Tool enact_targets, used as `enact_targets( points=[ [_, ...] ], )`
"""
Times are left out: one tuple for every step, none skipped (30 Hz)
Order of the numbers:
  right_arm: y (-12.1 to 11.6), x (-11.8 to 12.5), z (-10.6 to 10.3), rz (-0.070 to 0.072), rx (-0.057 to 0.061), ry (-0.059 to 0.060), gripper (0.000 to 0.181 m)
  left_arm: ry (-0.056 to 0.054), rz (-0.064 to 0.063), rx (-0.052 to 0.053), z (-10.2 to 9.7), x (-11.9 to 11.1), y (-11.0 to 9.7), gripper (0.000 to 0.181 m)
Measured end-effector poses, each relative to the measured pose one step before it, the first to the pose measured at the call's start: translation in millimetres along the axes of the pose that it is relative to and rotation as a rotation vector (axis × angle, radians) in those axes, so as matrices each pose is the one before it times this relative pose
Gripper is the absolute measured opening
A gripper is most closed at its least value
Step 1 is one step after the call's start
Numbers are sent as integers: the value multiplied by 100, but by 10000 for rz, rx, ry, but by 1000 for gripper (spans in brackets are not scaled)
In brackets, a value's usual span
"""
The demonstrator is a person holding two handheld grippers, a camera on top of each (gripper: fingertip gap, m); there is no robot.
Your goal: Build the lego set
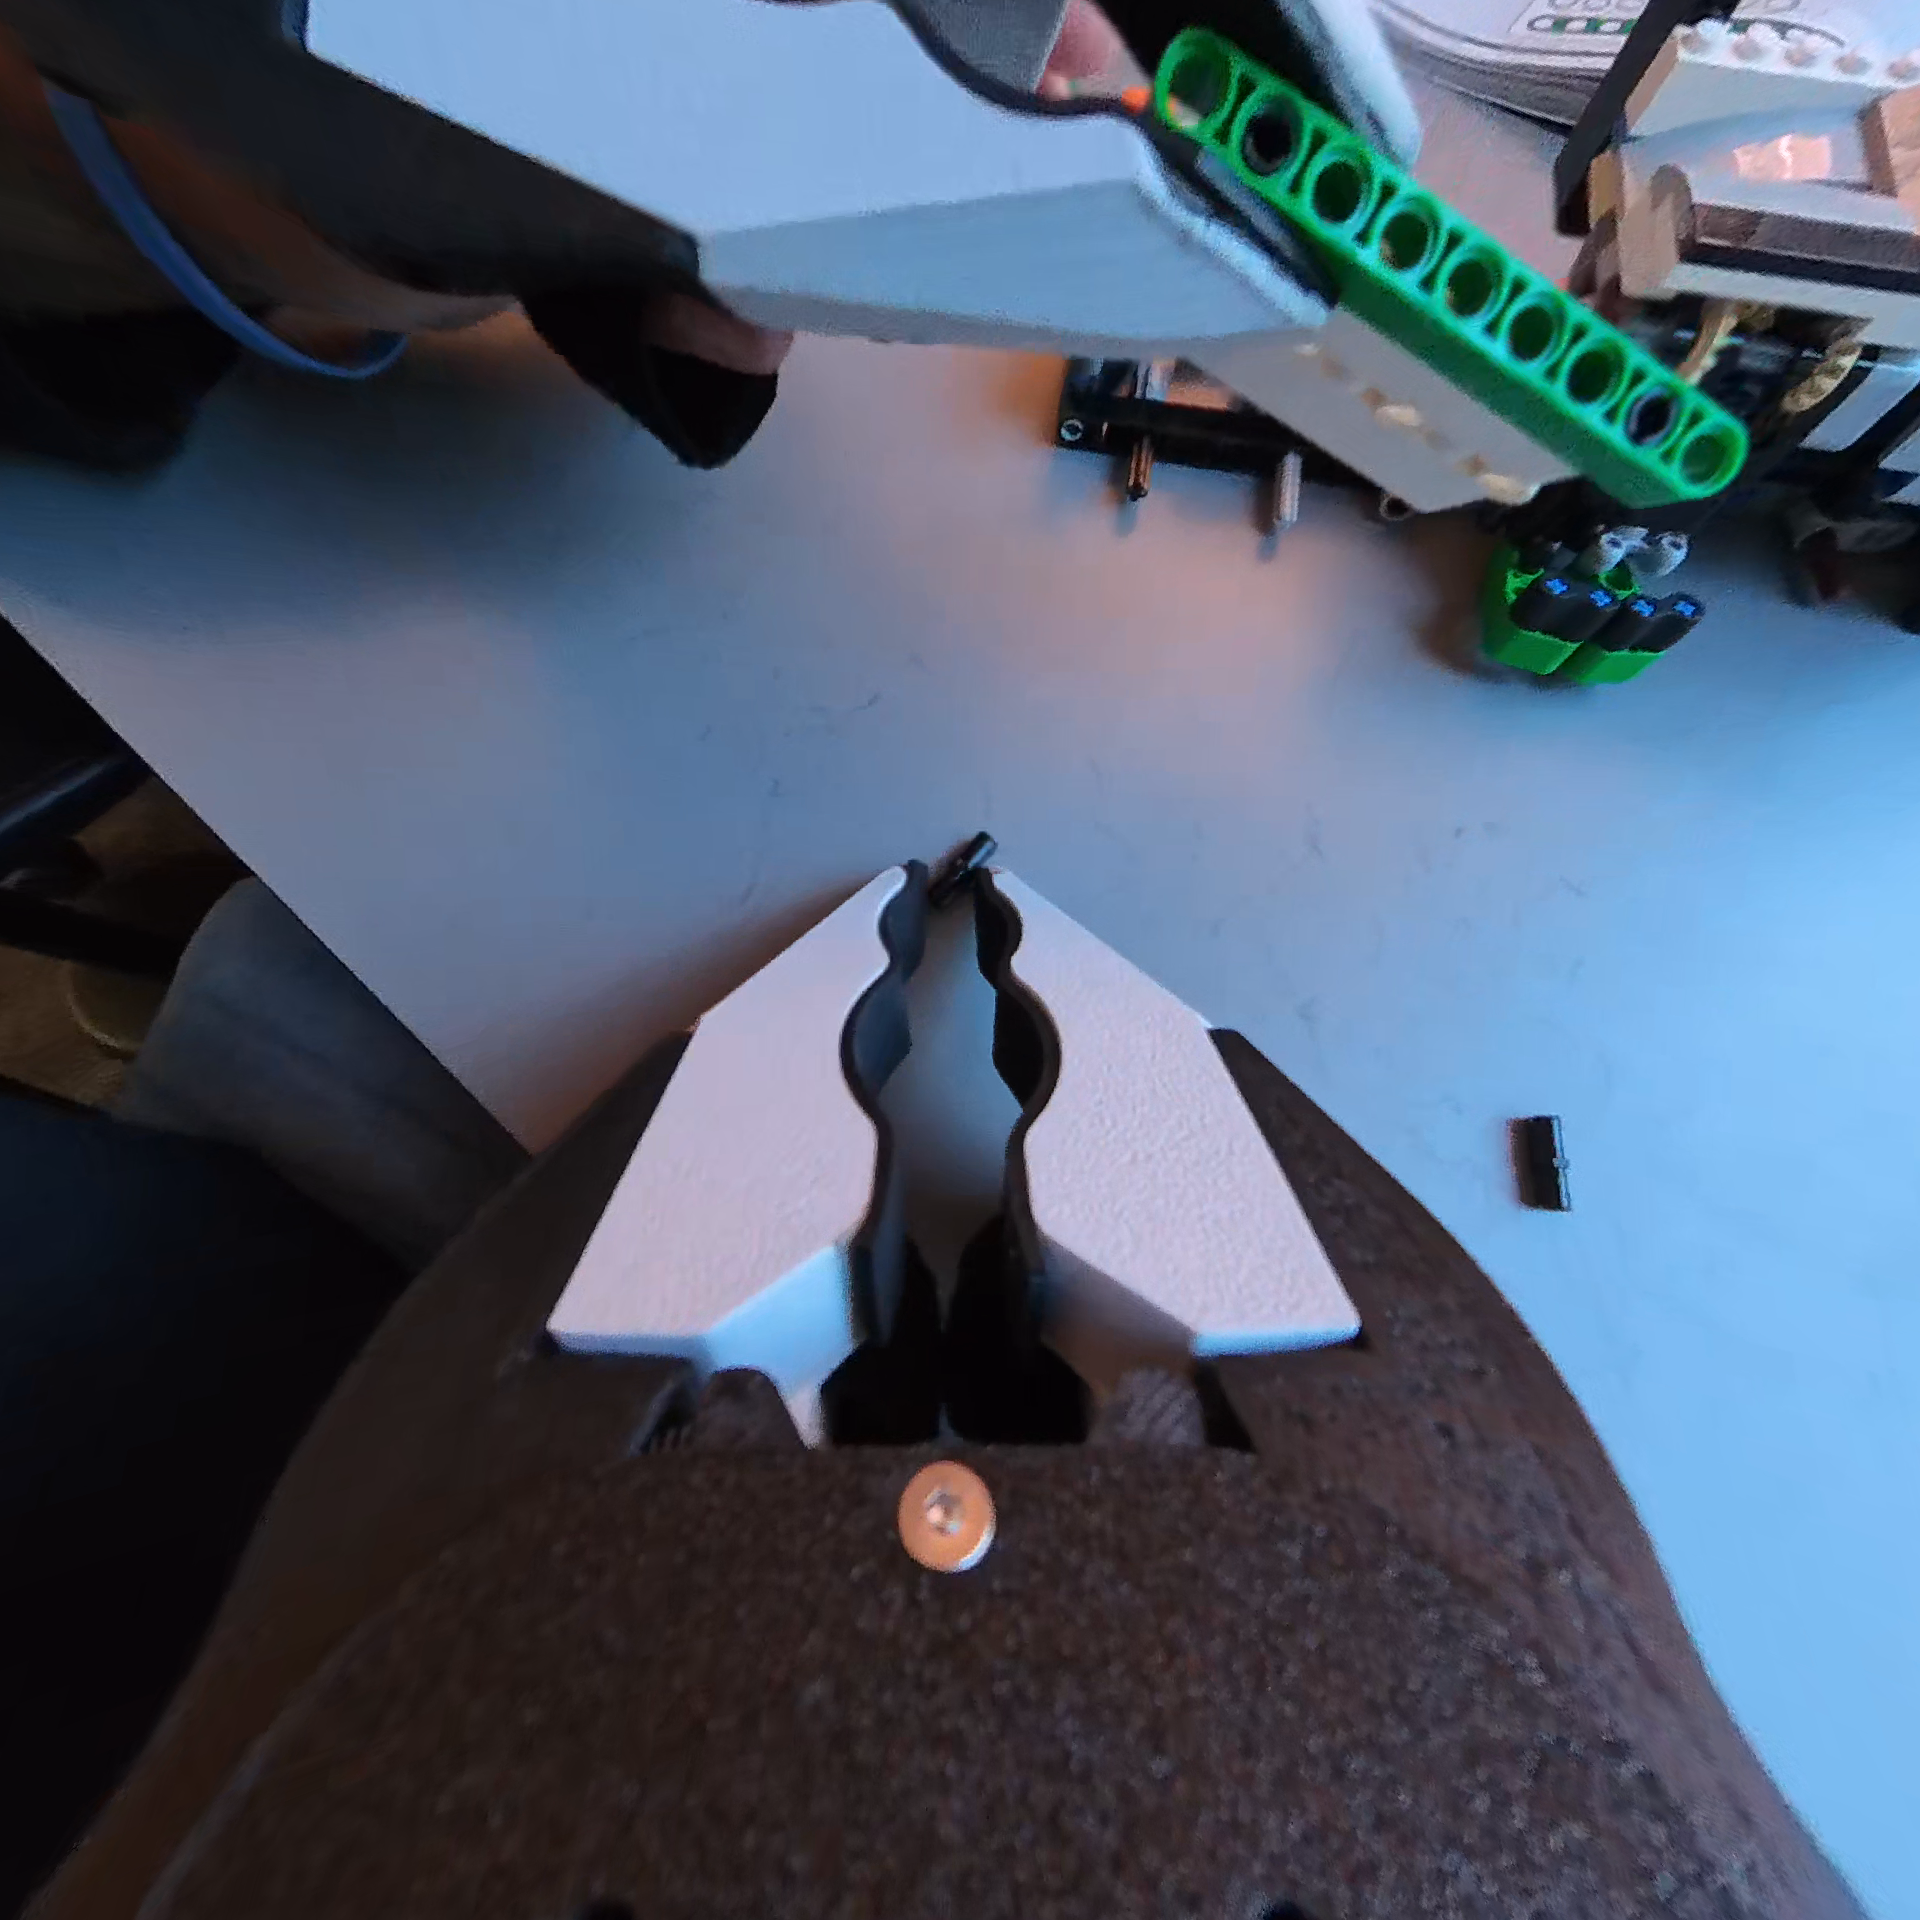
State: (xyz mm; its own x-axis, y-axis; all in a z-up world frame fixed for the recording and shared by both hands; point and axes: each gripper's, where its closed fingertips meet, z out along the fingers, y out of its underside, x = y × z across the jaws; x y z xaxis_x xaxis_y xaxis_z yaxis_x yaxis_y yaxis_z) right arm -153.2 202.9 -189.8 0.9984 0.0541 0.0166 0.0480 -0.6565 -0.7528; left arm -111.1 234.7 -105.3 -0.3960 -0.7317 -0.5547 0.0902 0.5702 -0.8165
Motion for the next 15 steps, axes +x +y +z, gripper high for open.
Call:
enact_targets(
  points=[
    [-3, 36, 20, -9, -3, 35, 8, -7, 136, -27, 25, 96, 26, 5],
    [6, 96, 18, -29, -29, 74, 4, 4, 114, -30, 20, 95, 38, 5],
    [-6, -2, 1, -37, -45, -8, 4, -3, 90, -27, 20, 73, 29, 5],
    [-7, -8, 23, -111, -56, -16, 4, -2, 68, -9, 19, 56, 4, 5],
    [-11, 6, 16, -123, -11, -2, 3, 19, 47, -3, 19, 93, 1, 5],
    [-18, 8, 9, -129, -11, -11, 3, 22, 48, -23, 24, 89, 30, 5],
    [-23, 3, 24, -116, 11, 0, 3, -12, 74, -20, 13, 43, 26, 5],
    [-33, 3, 30, -107, 20, -16, 3, -14, 91, -14, 13, 46, 16, 5],
    [-5, 8, -1, -147, -14, -42, 3, -11, 88, -31, 16, 37, 48, 5],
    [23, 123, -33, -144, -28, 14, 3, -45, 99, -33, -1, -4, 41, 5],
    [-41, 215, -95, -182, 38, 66, 3, -52, 115, -20, 2, -13, 14, 5],
    [-188, 276, -221, -179, 121, 74, 3, -24, 118, -31, 14, 23, 37, 5],
    [-361, 340, -377, -239, 186, 82, 3, -37, 124, -39, 18, 26, 48, 5],
    [-524, 351, -490, -341, 223, 65, 3, -22, 105, -14, 26, 64, 10, 5],
    [-551, 525, -523, -480, 202, 187, 3, 43, 47, -9, 31, 142, -4, 5]
  ],
)
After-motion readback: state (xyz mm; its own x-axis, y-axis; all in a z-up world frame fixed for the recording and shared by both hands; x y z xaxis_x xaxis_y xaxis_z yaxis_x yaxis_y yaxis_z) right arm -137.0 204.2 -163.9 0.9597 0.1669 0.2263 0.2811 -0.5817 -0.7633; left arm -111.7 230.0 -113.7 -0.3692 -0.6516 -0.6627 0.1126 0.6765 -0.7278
